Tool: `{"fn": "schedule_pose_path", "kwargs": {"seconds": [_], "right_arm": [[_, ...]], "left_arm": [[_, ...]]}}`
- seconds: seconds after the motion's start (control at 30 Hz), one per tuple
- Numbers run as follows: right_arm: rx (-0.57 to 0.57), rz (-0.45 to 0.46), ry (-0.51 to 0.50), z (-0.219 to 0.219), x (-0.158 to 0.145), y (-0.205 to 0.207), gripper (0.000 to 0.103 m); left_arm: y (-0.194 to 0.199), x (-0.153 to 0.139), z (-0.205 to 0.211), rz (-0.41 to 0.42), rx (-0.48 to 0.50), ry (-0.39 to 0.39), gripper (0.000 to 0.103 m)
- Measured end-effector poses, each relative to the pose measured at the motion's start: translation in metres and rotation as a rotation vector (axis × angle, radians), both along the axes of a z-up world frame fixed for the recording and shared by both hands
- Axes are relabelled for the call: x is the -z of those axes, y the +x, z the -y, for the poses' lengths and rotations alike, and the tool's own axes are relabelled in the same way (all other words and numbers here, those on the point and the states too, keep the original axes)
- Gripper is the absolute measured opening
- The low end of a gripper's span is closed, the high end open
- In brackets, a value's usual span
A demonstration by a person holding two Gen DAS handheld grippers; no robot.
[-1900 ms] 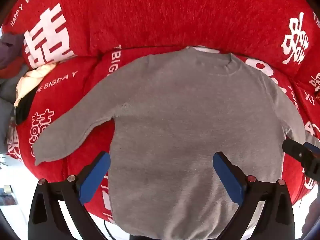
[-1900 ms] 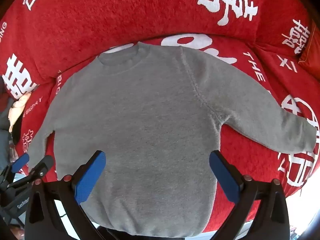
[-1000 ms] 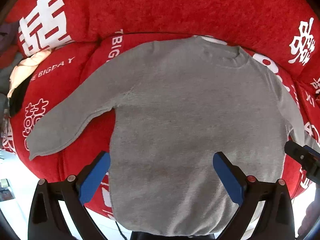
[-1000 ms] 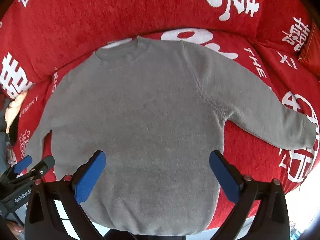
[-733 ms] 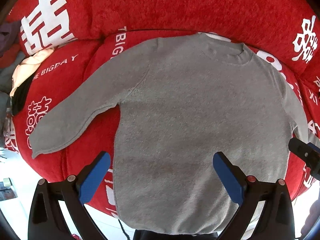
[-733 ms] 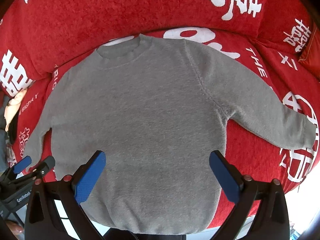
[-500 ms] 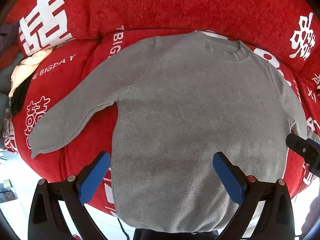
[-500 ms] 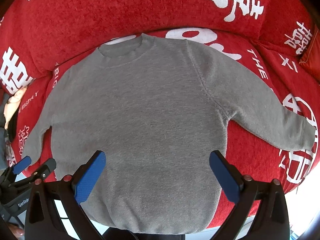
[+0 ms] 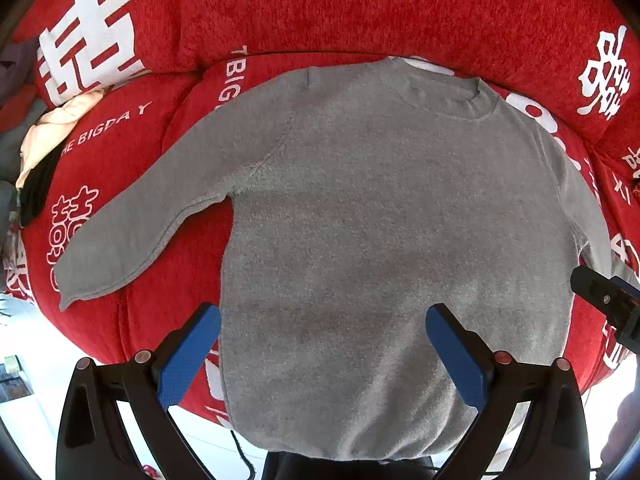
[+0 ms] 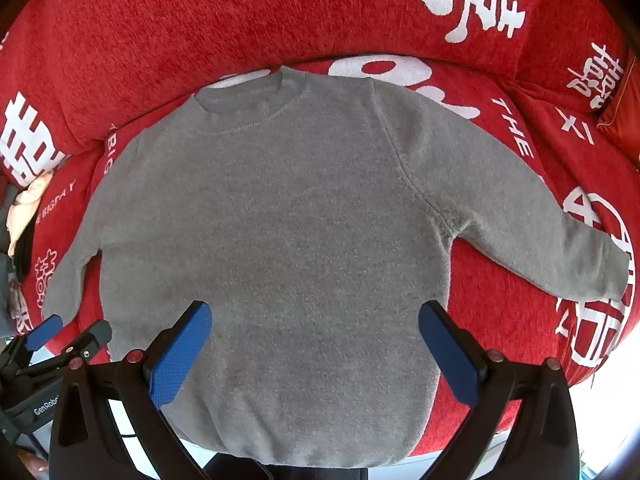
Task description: Fold small clothes
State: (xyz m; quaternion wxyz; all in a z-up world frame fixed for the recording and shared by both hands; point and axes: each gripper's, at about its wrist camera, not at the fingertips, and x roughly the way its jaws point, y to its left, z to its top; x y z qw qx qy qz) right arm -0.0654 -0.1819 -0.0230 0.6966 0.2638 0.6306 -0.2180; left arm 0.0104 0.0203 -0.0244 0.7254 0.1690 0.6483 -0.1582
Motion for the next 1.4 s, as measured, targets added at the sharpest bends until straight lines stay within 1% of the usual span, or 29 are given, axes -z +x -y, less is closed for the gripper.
{"fn": "schedule_pose_path", "kwargs": {"seconds": [0.2, 1.4], "right_arm": [[-0.001, -0.003, 0.002, 0.0011, 0.0001, -0.0033, 0.103], [-0.027, -0.020, -0.004, -0.0046, 0.0023, 0.0022, 0.103]], "left_arm": [[-0.0026, 0.0008, 0.0011, -0.013, -0.003, -0.004, 0.103], [-0.0025, 0.0019, -0.0028, -0.013, -0.004, -0.004, 0.103]]}}
